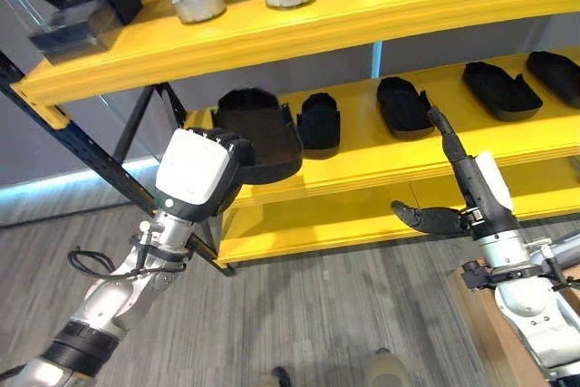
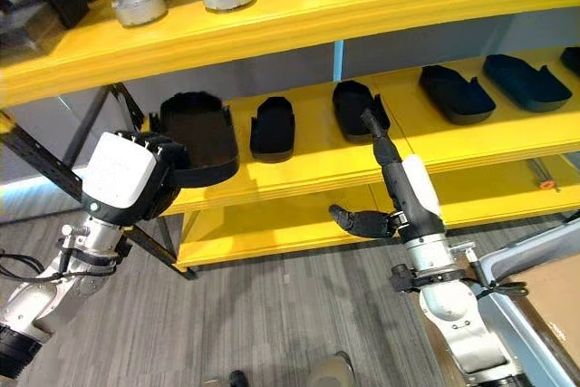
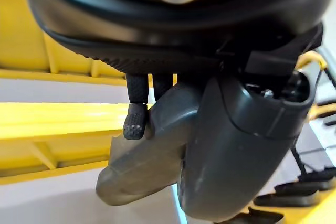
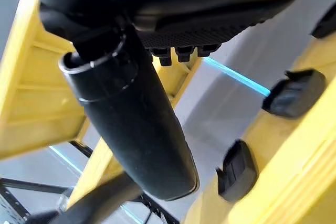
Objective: Move parts from the plastic box to the shelf.
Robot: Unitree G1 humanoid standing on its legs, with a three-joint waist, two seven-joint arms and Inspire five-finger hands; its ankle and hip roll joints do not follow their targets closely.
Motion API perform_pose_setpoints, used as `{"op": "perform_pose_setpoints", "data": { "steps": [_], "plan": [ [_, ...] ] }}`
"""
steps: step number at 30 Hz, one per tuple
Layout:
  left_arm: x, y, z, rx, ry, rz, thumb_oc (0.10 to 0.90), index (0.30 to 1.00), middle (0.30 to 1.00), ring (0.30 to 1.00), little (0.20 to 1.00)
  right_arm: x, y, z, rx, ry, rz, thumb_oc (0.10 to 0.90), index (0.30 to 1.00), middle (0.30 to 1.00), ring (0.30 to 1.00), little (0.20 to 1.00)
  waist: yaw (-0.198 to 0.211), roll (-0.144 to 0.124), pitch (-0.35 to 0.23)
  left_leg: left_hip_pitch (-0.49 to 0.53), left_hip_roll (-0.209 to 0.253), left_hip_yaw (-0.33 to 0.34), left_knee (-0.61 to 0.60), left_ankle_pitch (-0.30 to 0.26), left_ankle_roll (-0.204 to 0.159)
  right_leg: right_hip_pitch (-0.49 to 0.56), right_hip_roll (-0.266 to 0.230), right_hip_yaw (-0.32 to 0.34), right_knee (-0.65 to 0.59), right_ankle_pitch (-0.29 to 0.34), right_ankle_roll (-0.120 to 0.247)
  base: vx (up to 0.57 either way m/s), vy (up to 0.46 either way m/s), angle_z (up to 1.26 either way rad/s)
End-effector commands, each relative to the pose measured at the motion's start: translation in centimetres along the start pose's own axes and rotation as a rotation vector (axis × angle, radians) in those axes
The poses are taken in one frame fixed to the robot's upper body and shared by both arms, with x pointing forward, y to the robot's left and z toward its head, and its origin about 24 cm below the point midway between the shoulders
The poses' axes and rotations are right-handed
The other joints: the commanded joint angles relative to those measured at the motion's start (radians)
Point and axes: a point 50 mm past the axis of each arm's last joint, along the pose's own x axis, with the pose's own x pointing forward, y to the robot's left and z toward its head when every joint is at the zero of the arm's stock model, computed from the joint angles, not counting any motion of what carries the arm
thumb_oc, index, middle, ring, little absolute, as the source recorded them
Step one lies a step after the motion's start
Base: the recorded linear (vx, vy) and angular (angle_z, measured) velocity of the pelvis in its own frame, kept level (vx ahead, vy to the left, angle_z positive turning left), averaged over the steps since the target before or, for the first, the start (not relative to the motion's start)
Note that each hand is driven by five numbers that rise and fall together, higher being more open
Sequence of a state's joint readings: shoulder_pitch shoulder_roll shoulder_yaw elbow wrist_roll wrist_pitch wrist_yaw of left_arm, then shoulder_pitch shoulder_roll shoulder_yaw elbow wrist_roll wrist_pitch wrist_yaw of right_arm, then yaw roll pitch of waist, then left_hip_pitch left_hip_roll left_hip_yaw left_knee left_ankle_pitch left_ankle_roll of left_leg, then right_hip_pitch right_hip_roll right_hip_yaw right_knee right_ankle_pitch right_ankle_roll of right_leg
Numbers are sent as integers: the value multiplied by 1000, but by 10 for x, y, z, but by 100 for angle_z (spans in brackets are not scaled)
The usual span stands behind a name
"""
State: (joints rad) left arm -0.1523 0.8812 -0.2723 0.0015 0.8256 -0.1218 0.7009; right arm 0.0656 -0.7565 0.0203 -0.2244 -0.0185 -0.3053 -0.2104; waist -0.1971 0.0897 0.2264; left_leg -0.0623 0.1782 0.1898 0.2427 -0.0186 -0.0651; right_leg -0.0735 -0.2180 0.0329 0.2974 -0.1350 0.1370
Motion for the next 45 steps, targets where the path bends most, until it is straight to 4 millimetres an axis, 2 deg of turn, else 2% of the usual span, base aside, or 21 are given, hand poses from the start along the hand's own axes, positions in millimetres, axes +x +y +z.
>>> {"op": "perform_pose_setpoints", "data": {
  "steps": [1,3,5,6,8,10,11,12,16,17,18,19,20,21,22,24,30,35,38,42,45],
  "plan": [
    [20,51,-31,73,122,361,400,300,300,300,300,20,-12,49,21,-320,-16,900,1000,1000,1000,1000,-27,-34,-43,79,111,-28,-150,118,-38,45,85,-14,-26,-44,-77,235,449,-36],
    [11,50,-39,87,149,347,400,300,300,300,300,20,-17,50,16,-326,5,900,1000,1000,1000,1000,-42,-31,-48,106,183,-22,-227,214,-76,36,66,3,-11,-53,-70,193,424,-48],
    [9,50,-41,85,159,347,400,300,300,300,300,20,-20,50,8,-332,9,900,1000,1000,1000,1000,-51,-24,-49,122,191,-6,-256,212,-83,32,49,2,-4,-56,-62,172,397,-31],
    [8,50,-42,89,166,340,400,300,300,300,300,21,-23,49,1,-338,20,900,1000,1000,1000,1000,-47,-12,-47,135,172,-34,-261,176,-89,22,35,24,12,-57,-44,246,509,-38],
    [8,49,-40,77,143,336,400,300,300,300,300,22,-23,47,-11,-324,20,900,1000,1000,1000,1000,-44,-4,-48,135,138,-15,-243,114,-87,29,10,24,10,-45,-21,227,466,-39],
    [16,50,-34,47,99,338,400,300,300,300,300,21,-20,45,-27,-317,12,900,1000,1000,1000,1000,-35,-11,-61,138,79,12,-219,28,-68,43,-38,5,-39,7,26,165,340,-15],
    [19,50,-31,37,79,337,400,300,300,300,300,21,-19,45,-20,-310,7,900,1000,1000,1000,1000,-30,-13,-65,138,64,14,-214,15,-62,46,-50,0,-52,24,32,173,355,-11],
    [28,51,-25,46,26,318,400,300,300,300,300,23,-14,43,11,-285,-5,900,1000,1000,1000,1000,-15,-29,-82,131,30,16,-202,-18,-44,60,-84,-14,-106,74,47,116,247,-4],
    [47,58,-24,48,-18,297,400,300,300,300,300,24,-9,42,27,-271,-17,900,1000,1000,1000,1000,0,-50,-111,115,-20,13,-187,-59,-10,80,-120,-43,-168,125,60,114,225,4],
    [49,59,-26,48,-22,283,400,300,300,300,300,23,-8,41,50,-263,-9,900,1000,1000,1000,1000,18,-59,-114,113,-28,29,-183,-65,5,78,-136,-105,-154,135,54,76,149,9],
    [49,59,-26,52,-24,279,400,300,300,300,300,23,-8,41,57,-262,-5,900,1000,1000,1000,1000,23,-62,-114,113,-29,33,-181,-66,8,75,-140,-120,-146,139,52,78,145,-12],
    [44,55,-26,70,-21,261,400,300,300,300,300,23,-1,43,115,-276,35,900,1000,1000,1000,1000,37,-70,-98,134,-32,58,-185,-74,24,21,-169,-161,-26,199,65,93,28,-28],
    [37,53,-28,90,-23,247,400,300,300,300,300,21,2,47,152,-290,60,900,1000,1000,1000,1000,28,-78,-87,154,-29,80,-208,-66,28,-17,-110,-110,-22,169,63,112,-46,-73],
    [37,50,-26,89,-28,248,400,300,300,300,300,20,3,47,150,-293,67,900,1000,1000,1000,1000,9,-82,-88,154,-30,70,-214,-65,25,-20,-71,-61,-94,160,59,140,-224,-102],
    [40,46,-22,104,-34,247,400,300,300,300,300,18,4,47,151,-306,82,900,1000,1000,1000,1000,-17,-91,-91,156,-42,55,-219,-81,27,-42,-38,-2,-216,210,63,110,-205,-92],
    [47,44,-19,101,-39,247,400,300,300,300,300,15,4,46,148,-308,98,900,1000,1000,1000,1000,-38,-95,-93,161,-57,28,-227,-97,41,-36,-2,74,-256,217,78,137,-189,9],
    [55,41,-24,79,-41,235,400,300,300,300,300,13,1,44,136,-305,122,900,1000,1000,1000,1000,-49,-88,-93,178,-50,28,-230,-90,32,-22,20,44,-236,189,60,117,-140,29],
    [38,34,-26,78,8,221,400,300,300,300,300,11,-3,47,125,-335,177,900,1000,1000,1000,1000,-45,-81,-90,205,-38,36,-224,-91,16,33,29,43,-256,166,44,147,15,-4],
    [28,34,-32,106,34,213,400,300,300,300,300,16,-4,51,119,-363,205,900,1000,1000,1000,1000,-29,-80,-95,211,-53,29,-204,-108,17,63,20,49,-292,181,47,83,154,-13],
    [28,35,-36,118,37,225,400,300,300,300,300,25,1,53,106,-379,205,900,1000,1000,1000,1000,-4,-85,-99,190,-102,12,-159,-146,51,80,-3,62,-297,197,66,71,279,-5],
    [39,40,-32,96,8,241,400,300,300,300,300,28,6,51,100,-354,160,900,1000,1000,1000,1000,25,-90,-103,162,-153,-15,-132,-170,91,68,-38,30,-235,200,54,65,269,-2]
  ]
}}
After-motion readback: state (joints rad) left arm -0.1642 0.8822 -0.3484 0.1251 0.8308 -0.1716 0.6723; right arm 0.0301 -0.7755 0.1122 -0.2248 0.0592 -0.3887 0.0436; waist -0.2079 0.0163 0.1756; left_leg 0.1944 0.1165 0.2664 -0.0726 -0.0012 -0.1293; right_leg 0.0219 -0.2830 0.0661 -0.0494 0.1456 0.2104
